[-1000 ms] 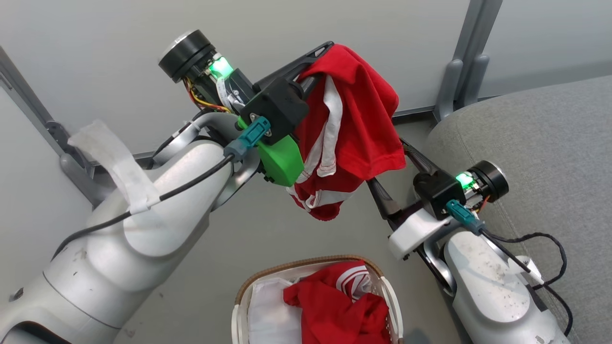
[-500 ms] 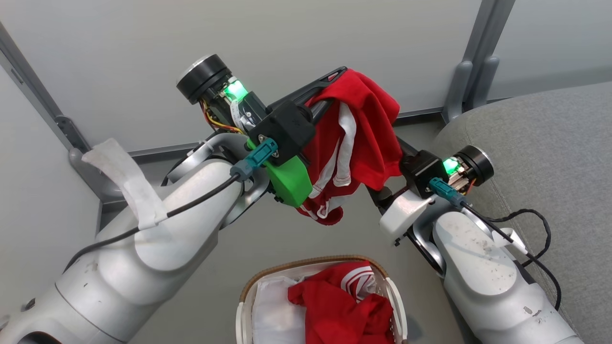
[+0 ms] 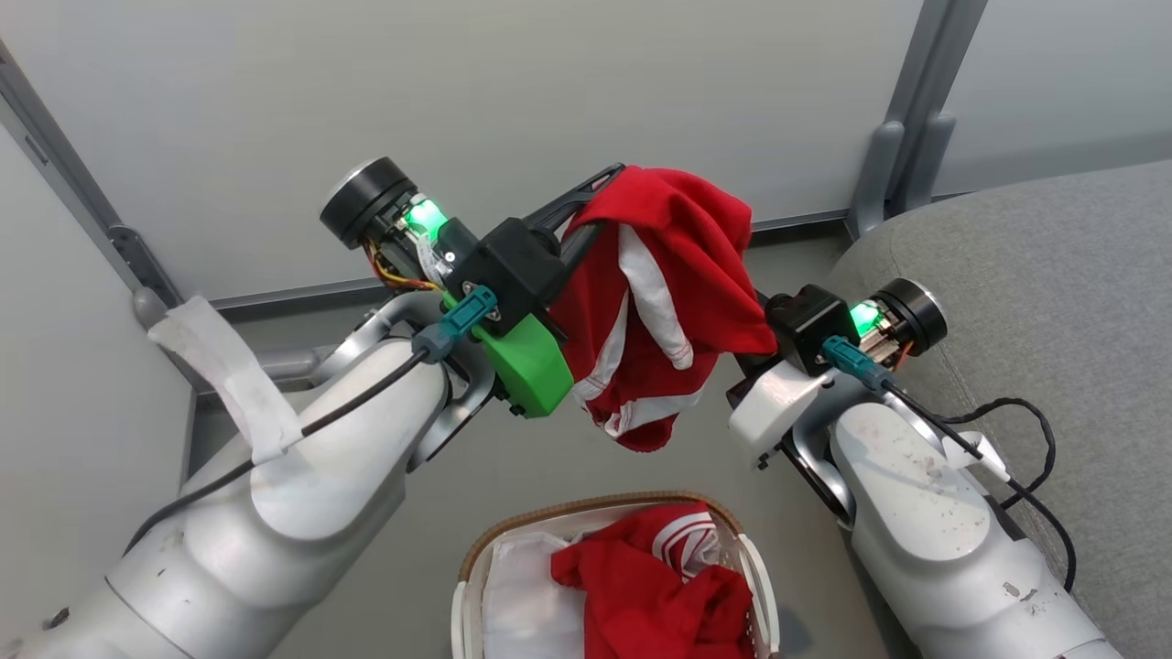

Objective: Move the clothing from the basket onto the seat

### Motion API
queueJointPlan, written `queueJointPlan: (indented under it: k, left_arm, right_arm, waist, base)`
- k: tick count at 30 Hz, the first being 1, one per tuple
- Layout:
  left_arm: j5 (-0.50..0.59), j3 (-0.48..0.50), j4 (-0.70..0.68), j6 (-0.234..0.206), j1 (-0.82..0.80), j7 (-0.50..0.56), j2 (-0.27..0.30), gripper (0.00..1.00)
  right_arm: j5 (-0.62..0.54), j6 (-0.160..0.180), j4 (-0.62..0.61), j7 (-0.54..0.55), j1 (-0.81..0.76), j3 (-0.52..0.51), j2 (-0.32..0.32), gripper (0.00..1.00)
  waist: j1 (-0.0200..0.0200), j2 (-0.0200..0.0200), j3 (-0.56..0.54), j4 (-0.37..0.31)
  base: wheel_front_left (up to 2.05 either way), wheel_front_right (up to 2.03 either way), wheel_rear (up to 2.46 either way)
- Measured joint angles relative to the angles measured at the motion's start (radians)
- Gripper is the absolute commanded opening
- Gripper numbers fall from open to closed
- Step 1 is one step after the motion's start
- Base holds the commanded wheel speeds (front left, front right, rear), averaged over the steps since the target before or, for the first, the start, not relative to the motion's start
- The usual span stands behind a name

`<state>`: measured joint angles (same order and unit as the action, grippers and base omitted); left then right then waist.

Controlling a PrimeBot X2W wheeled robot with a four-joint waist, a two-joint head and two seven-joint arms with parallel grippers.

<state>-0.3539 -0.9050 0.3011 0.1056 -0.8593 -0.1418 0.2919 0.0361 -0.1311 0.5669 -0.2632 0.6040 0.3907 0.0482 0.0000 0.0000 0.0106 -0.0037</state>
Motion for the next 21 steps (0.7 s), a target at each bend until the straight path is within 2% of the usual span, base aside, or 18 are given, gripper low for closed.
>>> queueJointPlan:
  k: [9, 11, 12, 13, 15, 16, 21]
  left_arm:
    - [-0.059, 0.013, 0.046, -0.037, 0.089, -0.046, -0.032, 0.0]
    - [-0.081, 0.021, 0.06, -0.042, 0.119, -0.065, -0.048, 0.17]
    - [-0.089, 0.024, 0.067, -0.044, 0.137, -0.074, -0.055, 0.37]
    - [-0.093, 0.025, 0.075, -0.044, 0.15, -0.081, -0.06, 0.44]
    - [-0.108, 0.027, 0.095, -0.05, 0.184, -0.096, -0.074, 0.75]
    - [-0.116, 0.03, 0.104, -0.053, 0.202, -0.102, -0.082, 0.99]
    - [-0.133, 0.047, 0.137, -0.053, 0.28, -0.116, -0.113, 1.0]
  right_arm:
    - [0.0, 0.0, 0.0, 0.0, -0.009, -0.04, 0.0, 0.0]
    - [-0.002, 0.0, -0.003, 0.0, -0.008, -0.058, 0.0, 0.0]
    - [-0.005, 0.0, -0.006, 0.0, -0.006, -0.067, 0.0, 0.0]
    - [-0.008, 0.0, -0.008, 0.0, -0.002, -0.075, 0.0, 0.0]
    - [-0.014, 0.0, -0.014, 0.0, 0.004, -0.098, 0.0, 0.0]
    - [-0.02, 0.0, -0.014, 0.0, 0.004, -0.11, 0.0, 0.0]
    - [-0.043, 0.0, -0.017, 0.0, 0.012, -0.165, 0.0, 0.0]
  waist:
    - [0.0, 0.0, -0.001, -0.01]
    - [0.0, 0.0, 0.001, -0.012]
    - [0.0, 0.0, 0.002, -0.014]
    - [0.0, 0.0, 0.003, -0.015]
    - [0.0, 0.0, 0.006, -0.019]
    - [0.0, 0.0, 0.008, -0.02]
    - [0.0, 0.0, 0.015, -0.024]
  base:
    - [0.0, 0.0, 0.0]
    - [0.0, 0.0, 0.0]
    - [0.0, 0.0, 0.0]
    - [0.0, 0.0, 0.0]
    - [0.0, 0.0, 0.0]
    - [0.0, 0.0, 0.0]
    - [0.0, 0.0, 0.0]
